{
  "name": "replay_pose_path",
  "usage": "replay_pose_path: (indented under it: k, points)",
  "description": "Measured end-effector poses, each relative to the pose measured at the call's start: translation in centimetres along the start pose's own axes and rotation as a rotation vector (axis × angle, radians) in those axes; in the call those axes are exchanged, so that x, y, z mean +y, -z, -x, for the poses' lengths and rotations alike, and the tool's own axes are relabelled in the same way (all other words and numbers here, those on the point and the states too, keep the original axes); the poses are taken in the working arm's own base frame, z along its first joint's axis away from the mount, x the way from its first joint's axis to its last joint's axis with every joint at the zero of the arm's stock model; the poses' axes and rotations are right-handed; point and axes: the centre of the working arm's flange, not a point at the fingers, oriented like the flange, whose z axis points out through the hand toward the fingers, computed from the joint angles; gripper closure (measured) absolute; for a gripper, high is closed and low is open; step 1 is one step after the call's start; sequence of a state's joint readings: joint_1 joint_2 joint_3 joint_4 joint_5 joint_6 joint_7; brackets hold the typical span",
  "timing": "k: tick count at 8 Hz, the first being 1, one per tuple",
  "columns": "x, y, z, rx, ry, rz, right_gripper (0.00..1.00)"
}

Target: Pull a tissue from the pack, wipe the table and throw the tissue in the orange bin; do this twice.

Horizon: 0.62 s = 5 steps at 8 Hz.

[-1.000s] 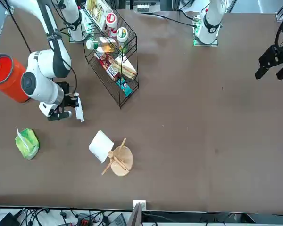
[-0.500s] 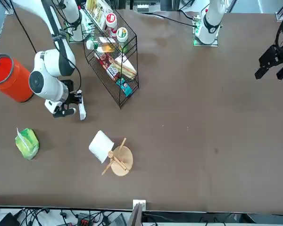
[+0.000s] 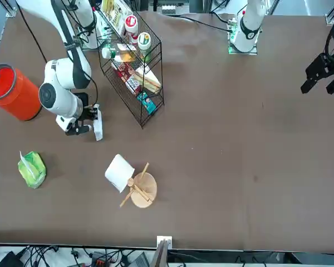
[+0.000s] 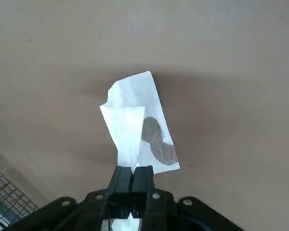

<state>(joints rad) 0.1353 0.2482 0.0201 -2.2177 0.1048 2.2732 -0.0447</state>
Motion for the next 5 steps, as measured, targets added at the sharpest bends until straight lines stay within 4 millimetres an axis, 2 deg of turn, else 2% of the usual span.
replay_pose_path:
  k: [5]
  points:
    - [1.7,-3.4,-0.7,-0.007,-0.024,0.009,0.99]
